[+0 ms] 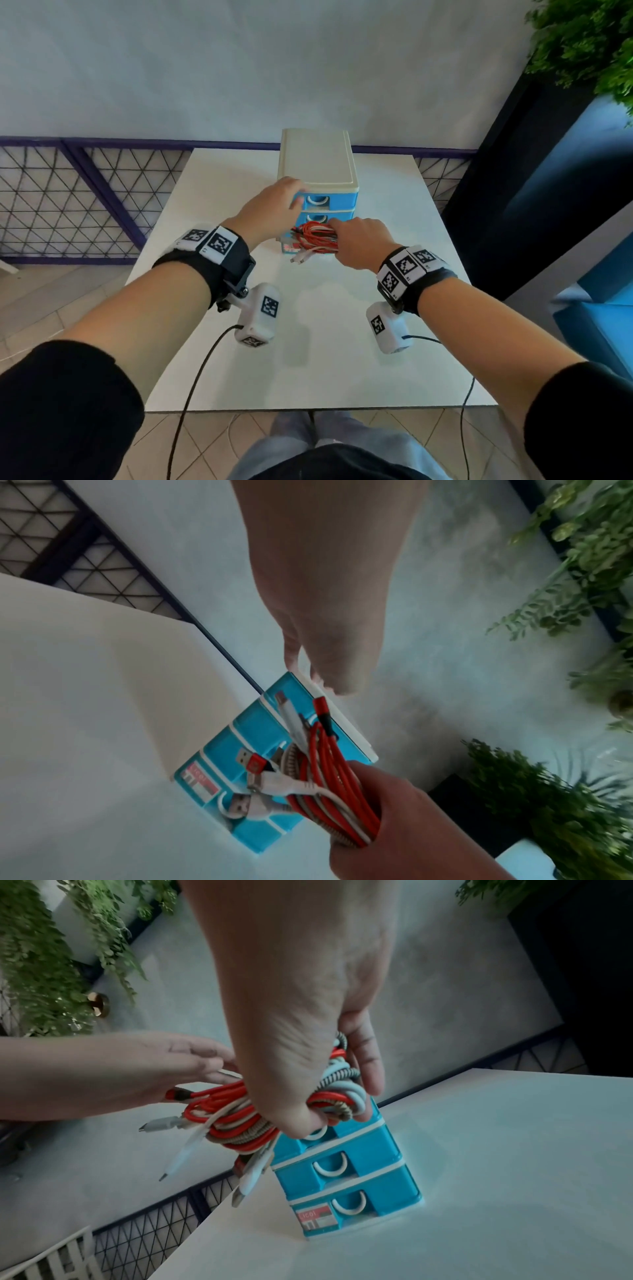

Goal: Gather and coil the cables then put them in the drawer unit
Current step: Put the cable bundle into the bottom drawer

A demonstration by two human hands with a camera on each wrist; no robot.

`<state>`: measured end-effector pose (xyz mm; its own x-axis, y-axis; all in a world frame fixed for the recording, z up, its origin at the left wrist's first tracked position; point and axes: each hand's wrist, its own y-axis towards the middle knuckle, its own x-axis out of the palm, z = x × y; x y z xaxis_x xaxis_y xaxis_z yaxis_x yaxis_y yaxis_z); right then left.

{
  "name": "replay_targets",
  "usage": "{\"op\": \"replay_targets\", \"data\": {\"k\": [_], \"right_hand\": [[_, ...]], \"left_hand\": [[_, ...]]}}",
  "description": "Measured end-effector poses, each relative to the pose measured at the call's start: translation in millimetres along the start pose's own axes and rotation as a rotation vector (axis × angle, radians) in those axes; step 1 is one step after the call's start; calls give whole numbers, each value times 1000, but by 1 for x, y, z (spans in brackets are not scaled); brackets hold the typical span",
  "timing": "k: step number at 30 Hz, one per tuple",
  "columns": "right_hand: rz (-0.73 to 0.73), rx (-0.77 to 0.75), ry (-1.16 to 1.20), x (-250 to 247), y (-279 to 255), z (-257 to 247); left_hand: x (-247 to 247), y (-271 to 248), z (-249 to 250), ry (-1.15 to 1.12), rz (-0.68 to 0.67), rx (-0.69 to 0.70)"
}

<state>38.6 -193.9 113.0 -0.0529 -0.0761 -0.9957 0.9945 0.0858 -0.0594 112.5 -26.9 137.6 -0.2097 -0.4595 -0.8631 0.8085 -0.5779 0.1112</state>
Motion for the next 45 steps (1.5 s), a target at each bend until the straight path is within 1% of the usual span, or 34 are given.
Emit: {"op": "replay_targets", "data": {"k": [3, 6, 9, 13, 16, 18, 21, 23, 25, 28, 30, 33, 35, 37, 39, 41, 45], "right_hand": [[-12, -8, -4, -7, 13, 2], [-73, 2, -55, -14, 24, 0], [-120, -7, -88, -15, 33, -2], [-120, 24, 27, -14, 33, -7], [-113, 25, 132, -19, 29, -6], [-127, -4, 142, -23, 21, -6], [-188, -47, 141, -31, 3, -6], [-209, -63, 166, -40, -9, -4], [-225, -60, 220, -51, -19, -1], [-241, -21, 336, -70, -27, 9], [-209, 12, 398, -80, -27, 17], [-96, 98, 447, -82, -16, 25], [-15, 200, 375, -76, -5, 24], [4, 274, 248, -69, 4, 20], [-59, 275, 72, -63, 9, 13], [-110, 242, -81, -59, 10, 7], [-107, 196, -240, -57, 14, -8]], "left_hand": [[-8, 13, -9, 91, -27, 0], [-8, 19, -13, 134, -85, -13], [-7, 23, -17, 154, -72, -20], [-13, 28, -22, 195, -89, 38], [-18, 31, -25, 179, -81, 46], [-20, 32, -26, 180, -76, 38], [-21, 34, -25, 214, -47, 55], [-20, 35, -24, 249, -62, 53], [-18, 36, -21, 277, -97, 39], [-17, 37, -19, 270, -214, 25], [-18, 39, -19, 249, -267, 11], [-19, 40, -19, 245, -321, 11], [-18, 40, -20, 247, -339, -10], [-19, 39, -23, 218, -348, -35], [-23, 37, -23, 156, -365, -45], [-26, 36, -21, 142, -361, -48], [-30, 37, -24, 92, -292, -14]]}}
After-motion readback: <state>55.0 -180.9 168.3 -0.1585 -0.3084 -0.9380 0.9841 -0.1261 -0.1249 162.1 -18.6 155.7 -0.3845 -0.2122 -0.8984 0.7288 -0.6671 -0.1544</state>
